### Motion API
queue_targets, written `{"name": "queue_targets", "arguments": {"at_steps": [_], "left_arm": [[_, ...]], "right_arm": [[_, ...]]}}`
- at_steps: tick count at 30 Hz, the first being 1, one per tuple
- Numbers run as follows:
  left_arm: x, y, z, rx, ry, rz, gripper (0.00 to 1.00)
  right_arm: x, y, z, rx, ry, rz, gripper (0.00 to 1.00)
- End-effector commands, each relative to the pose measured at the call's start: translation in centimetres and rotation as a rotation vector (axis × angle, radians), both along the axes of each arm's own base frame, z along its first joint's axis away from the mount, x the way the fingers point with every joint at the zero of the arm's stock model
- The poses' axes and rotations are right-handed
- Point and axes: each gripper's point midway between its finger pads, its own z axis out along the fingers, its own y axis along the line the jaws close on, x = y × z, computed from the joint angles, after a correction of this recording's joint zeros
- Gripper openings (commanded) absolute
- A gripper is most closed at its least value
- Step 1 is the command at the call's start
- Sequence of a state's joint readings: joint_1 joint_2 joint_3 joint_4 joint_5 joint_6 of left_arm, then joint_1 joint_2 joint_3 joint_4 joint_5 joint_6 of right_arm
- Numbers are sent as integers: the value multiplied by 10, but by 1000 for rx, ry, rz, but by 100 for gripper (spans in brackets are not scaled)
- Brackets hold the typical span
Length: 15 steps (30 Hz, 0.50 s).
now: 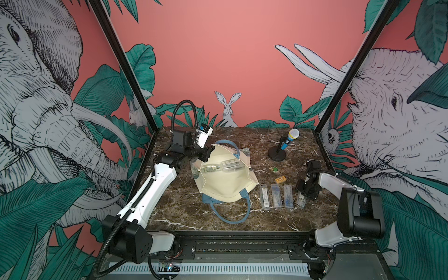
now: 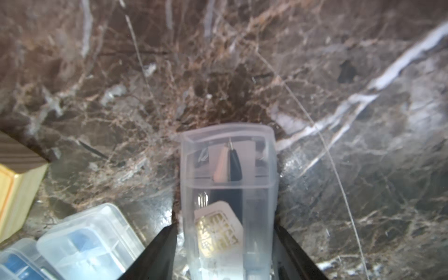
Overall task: Take out the compass set from the canvas bag
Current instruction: Place the compass set at the center of the board.
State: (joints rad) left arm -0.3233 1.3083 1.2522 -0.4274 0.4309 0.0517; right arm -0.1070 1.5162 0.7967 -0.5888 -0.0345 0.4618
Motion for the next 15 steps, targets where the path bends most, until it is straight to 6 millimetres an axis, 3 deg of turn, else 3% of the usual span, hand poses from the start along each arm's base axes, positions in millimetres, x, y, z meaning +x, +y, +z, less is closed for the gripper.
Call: {"name": "queue_targets", "arguments": {"at_steps": [1,9,15], "left_arm": [[-3,-3,41,-67,-112,-27,0],[-4,-3,42,-69,-112,-29,0],[-5,-3,41,-67,-112,-26,0]], "right_arm": [[9,-7,3,-29,-9,11,66],[32,-17,3,-70,-12,38,66],[43,-13,-1,-46,-5,76,57]]}}
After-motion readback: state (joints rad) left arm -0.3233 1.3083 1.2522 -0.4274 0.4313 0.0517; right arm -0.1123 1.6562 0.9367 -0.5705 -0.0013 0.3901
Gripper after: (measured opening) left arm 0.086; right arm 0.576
